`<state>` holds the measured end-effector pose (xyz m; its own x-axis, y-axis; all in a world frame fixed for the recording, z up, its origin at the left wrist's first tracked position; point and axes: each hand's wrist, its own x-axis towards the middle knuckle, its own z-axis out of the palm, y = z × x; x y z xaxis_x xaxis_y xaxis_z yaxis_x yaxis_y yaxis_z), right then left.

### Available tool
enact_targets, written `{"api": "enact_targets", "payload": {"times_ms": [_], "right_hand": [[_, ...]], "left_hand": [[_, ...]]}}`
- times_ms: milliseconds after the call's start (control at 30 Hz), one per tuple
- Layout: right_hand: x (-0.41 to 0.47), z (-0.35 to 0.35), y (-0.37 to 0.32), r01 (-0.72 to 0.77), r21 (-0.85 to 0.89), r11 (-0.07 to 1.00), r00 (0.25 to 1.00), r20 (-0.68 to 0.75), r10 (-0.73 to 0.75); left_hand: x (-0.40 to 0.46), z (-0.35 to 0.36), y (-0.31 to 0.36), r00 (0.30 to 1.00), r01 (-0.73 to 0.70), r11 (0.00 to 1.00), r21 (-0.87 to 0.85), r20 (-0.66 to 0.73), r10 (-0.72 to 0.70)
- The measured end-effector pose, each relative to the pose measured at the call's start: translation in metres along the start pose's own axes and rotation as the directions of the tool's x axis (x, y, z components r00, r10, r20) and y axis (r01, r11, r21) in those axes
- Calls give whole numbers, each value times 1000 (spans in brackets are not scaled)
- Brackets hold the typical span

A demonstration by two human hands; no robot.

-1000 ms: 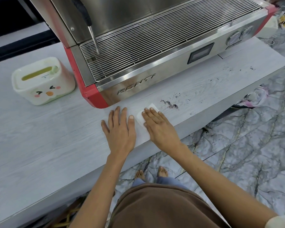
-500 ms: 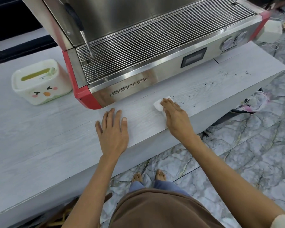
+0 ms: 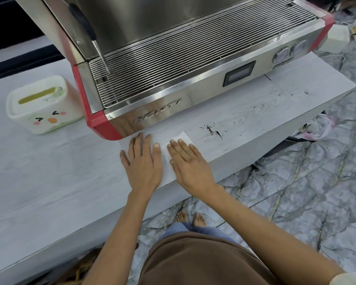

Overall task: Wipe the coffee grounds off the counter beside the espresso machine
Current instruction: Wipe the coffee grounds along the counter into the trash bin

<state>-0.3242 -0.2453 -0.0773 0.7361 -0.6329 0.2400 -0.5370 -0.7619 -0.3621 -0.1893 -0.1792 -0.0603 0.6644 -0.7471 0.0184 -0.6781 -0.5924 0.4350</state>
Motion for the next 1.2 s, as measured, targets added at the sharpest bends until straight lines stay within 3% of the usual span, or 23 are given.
{"api": "enact_targets", "payload": {"times_ms": [633,833,1200], "right_hand": [[9,-26,61,-147,-100,984,989,-40,143],[13,-29,67,-193,-32,981,980,-45,191],[21,-47,63,-252,232,940,930,-209,301]], "left_hand": [[0,3,-5,992,-109,993,39,68,106],[-5,12,12,976,-192,981,2,108,191],[-4,16,38,956,-264,954,-142,90,278]]}}
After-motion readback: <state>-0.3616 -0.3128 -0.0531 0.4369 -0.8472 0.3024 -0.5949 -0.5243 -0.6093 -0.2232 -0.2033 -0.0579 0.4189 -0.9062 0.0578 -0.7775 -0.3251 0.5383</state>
